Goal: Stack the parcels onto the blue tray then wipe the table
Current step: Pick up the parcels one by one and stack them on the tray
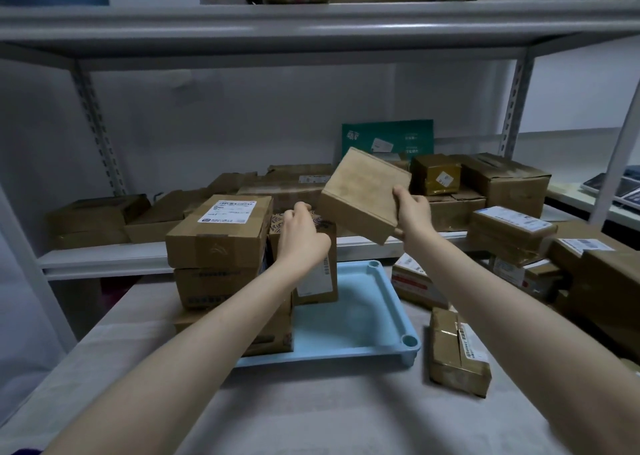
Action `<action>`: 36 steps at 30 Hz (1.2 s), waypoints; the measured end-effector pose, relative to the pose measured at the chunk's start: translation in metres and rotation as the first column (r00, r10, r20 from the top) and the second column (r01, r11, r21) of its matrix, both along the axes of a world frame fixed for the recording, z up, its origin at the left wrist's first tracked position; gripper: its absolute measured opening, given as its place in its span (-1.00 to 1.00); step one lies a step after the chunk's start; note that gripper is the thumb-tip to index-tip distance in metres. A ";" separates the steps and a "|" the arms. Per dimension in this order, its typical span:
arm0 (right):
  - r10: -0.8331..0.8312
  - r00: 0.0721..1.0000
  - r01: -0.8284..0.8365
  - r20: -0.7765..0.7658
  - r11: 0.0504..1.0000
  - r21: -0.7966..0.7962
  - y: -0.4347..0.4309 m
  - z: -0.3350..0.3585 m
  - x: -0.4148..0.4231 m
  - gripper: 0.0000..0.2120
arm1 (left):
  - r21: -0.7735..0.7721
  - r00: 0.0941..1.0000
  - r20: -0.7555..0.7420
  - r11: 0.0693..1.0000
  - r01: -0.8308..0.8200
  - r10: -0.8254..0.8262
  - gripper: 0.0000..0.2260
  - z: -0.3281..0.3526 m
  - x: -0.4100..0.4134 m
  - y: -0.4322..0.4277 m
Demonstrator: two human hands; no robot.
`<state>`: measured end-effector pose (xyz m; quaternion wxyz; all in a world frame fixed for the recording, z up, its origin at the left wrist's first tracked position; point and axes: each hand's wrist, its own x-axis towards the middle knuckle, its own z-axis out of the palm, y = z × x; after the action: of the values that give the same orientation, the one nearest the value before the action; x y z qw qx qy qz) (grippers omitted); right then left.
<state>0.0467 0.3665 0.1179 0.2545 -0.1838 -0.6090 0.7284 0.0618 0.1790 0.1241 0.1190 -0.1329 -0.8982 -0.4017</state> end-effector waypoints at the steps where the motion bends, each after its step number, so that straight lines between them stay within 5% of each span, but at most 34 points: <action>1: 0.036 0.999 -0.036 0.016 0.999 0.002 -0.005 0.003 -0.006 -0.60 | 0.024 1.000 -0.002 1.000 -0.012 0.012 -0.47 0.001 0.001 -0.001; 7: 0.067 0.996 -0.076 0.055 0.981 0.179 -0.036 0.027 -0.053 -0.75 | 0.225 0.993 -0.087 0.973 -0.055 0.076 -0.59 0.015 0.004 -0.020; 15: 0.095 0.964 -0.190 0.249 0.900 0.391 -0.067 0.020 -0.094 -0.55 | 0.109 1.000 0.000 0.994 0.015 -0.015 -0.57 0.006 -0.008 -0.027; 26: -0.033 0.998 0.004 0.054 0.885 0.466 -0.023 -0.005 -0.074 -0.74 | 0.040 0.987 0.042 0.987 0.154 -0.155 -0.64 -0.017 -0.008 0.005; 29: -0.155 0.977 0.025 0.144 0.760 0.650 0.017 -0.027 -0.053 -0.73 | 0.028 0.978 0.066 0.981 0.194 -0.196 -0.64 -0.025 -0.005 0.022; 36: -0.333 0.726 -0.456 0.602 0.423 0.783 0.086 -0.094 -0.015 -0.28 | -0.005 0.968 0.099 0.972 0.233 -0.232 -0.67 -0.044 -0.009 0.053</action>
<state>0.0316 0.4521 0.0236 0.0379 -0.2467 -0.9535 0.1691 0.0530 0.2318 0.0806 0.0260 -0.2185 -0.8844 -0.4115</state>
